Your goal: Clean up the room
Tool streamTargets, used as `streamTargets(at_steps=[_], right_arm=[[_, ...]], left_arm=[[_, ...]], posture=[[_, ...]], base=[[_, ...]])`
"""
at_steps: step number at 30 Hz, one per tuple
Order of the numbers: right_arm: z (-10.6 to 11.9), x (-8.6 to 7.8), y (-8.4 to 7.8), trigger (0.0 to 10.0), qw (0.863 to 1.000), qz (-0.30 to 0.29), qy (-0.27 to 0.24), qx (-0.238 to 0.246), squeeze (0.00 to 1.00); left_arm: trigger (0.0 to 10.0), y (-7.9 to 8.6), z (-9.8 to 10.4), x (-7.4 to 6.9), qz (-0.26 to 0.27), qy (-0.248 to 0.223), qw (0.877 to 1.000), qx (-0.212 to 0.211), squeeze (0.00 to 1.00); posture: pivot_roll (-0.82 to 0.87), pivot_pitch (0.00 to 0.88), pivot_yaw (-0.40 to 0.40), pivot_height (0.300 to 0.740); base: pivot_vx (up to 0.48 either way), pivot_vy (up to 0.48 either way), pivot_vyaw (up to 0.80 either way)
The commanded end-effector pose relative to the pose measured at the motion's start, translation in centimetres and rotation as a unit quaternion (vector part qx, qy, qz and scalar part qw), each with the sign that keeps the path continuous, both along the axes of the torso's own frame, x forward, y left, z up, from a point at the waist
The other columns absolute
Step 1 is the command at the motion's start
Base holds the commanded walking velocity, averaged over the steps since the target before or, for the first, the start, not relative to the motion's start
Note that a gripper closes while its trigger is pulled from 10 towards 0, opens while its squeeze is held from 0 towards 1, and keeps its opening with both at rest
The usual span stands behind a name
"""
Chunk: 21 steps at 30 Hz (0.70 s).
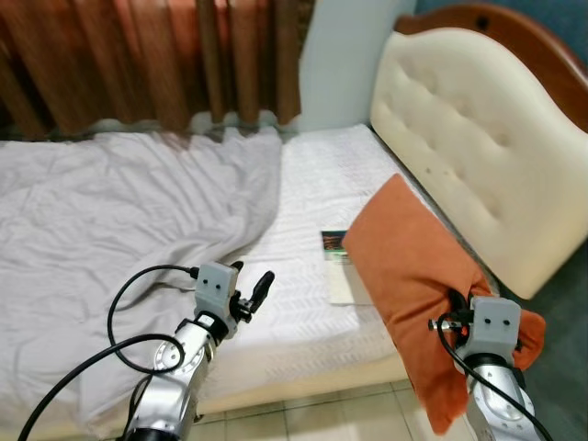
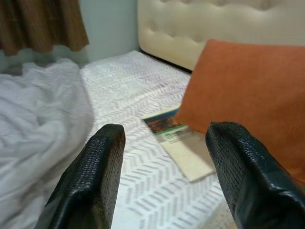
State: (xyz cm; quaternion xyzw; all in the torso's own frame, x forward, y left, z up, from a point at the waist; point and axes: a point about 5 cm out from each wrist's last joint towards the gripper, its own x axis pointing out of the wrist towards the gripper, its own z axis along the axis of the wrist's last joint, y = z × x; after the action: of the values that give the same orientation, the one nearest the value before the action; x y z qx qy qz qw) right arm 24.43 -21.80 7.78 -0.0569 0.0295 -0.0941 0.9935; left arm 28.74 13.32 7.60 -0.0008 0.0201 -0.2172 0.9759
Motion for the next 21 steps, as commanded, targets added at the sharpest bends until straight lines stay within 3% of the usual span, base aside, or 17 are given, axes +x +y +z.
streamTargets(at_steps=[1, 11, 15, 21], right_arm=[[1.9, 0.6, -0.1, 0.0, 0.998, 0.001, -0.055, -0.008, 0.0], [1.8, 0.9, 0.5, 0.0, 0.998, 0.016, -0.055, -0.001, 0.0], [1.8, 1.0, 0.6, 0.0, 0.998, 0.019, -0.056, 0.0, 0.0], [2.0, 1.8, 0.9, 0.0, 0.998, 0.027, -0.061, 0.001, 0.0]], left_arm=[[10.0, -0.4, 0.1, 0.1, -0.005, -0.003, 1.0, -0.003, 0.0], [10.0, 0.4, -0.1, -0.4, 0.015, -0.005, 1.0, 0.002, 0.0], [10.0, 0.2, -0.2, -0.7, 0.021, -0.01, 0.999, 0.022, 0.0], [10.0, -0.1, 0.5, -0.4, 0.019, -0.023, 0.999, 0.015, 0.0]], posture=[[-0.09, 0.0, -0.011, 0.74], [-0.07, 0.0, -0.012, 0.74], [-0.07, 0.0, -0.014, 0.74], [-0.06, 0.0, -0.022, 0.74]], base=[[0.0, -0.416, 0.0], [0.296, -0.372, 0.0], [0.0, 0.0, 0.0], [0.465, 0.0, 0.0]])
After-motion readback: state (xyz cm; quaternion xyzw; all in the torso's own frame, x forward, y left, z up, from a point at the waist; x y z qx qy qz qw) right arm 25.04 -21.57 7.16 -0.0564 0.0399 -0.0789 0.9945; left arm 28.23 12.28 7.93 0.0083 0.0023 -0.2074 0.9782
